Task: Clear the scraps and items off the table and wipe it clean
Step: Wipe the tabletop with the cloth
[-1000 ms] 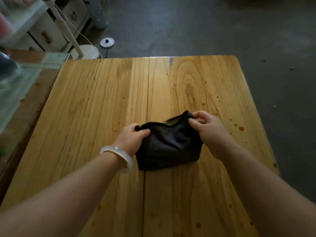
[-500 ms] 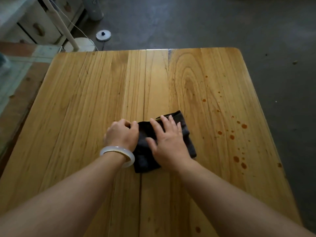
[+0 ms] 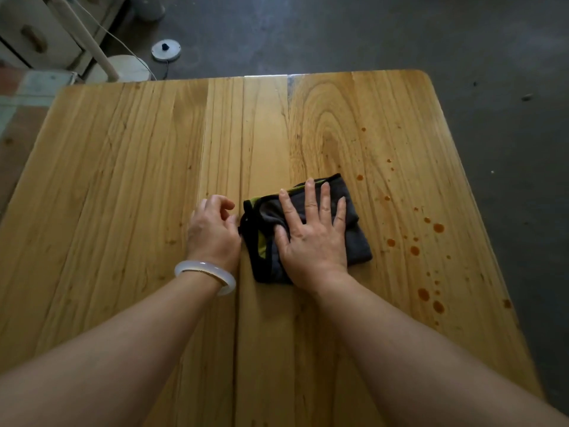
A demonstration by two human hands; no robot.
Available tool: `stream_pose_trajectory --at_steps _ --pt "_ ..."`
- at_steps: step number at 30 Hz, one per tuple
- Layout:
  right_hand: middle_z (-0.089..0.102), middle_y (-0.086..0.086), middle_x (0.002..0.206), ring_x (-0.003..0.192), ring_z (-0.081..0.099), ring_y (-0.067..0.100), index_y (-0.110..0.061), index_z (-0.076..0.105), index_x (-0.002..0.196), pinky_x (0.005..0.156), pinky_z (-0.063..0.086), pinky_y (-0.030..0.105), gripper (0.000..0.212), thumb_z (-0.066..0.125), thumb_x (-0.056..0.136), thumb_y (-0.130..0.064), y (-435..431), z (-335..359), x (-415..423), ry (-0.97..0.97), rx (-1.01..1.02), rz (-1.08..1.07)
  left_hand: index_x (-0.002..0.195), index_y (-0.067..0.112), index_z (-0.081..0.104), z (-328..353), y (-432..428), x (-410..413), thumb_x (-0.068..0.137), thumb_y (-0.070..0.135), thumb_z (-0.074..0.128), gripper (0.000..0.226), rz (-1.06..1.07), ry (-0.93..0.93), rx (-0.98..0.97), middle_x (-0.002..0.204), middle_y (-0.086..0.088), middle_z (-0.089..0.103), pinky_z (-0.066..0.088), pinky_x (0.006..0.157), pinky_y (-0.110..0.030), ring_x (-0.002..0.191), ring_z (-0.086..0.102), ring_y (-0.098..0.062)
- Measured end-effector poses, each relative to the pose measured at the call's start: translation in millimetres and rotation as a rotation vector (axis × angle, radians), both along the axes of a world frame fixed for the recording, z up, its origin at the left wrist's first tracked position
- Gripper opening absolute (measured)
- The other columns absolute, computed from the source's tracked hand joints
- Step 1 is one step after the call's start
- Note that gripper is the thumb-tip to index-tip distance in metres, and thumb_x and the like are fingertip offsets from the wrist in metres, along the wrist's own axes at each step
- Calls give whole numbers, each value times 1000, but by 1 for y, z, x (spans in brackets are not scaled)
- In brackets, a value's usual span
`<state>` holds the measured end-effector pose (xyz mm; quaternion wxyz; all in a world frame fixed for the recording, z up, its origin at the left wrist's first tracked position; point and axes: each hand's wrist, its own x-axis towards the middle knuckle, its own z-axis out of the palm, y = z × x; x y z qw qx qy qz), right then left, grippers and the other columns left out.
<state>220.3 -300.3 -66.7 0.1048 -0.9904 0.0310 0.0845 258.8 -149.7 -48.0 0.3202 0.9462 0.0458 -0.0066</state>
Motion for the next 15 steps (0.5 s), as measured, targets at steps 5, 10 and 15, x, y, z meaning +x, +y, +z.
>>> stream_pose_trajectory --at_steps 5,10,15 --pt "-20 15 163 149 -23 33 -34 -6 157 119 -12 55 60 20 104 -46 -17 -2 29 -4 -17 -49 98 13 57 -13 -13 12 92 17 51 9 -112 -45 90 95 1 48 41 82 -36 92 48 -21" --pt "-17 15 163 150 -19 33 -32 -4 157 120 -10 53 59 19 104 -44 -35 -3 58 -2 -47 -79 99 13 54 -23 -22 15 93 21 48 11 -133 -48 200 98 -3 45 33 83 -32 90 38 -18" --pt "-15 15 164 150 -17 33 -32 -3 157 121 -9 52 58 18 104 -43 -52 -5 86 1 -63 -116 97 18 46 -29 -25 12 95 26 40 10 -133 -39 303 96 2 32 22 81 -27 87 26 -13"
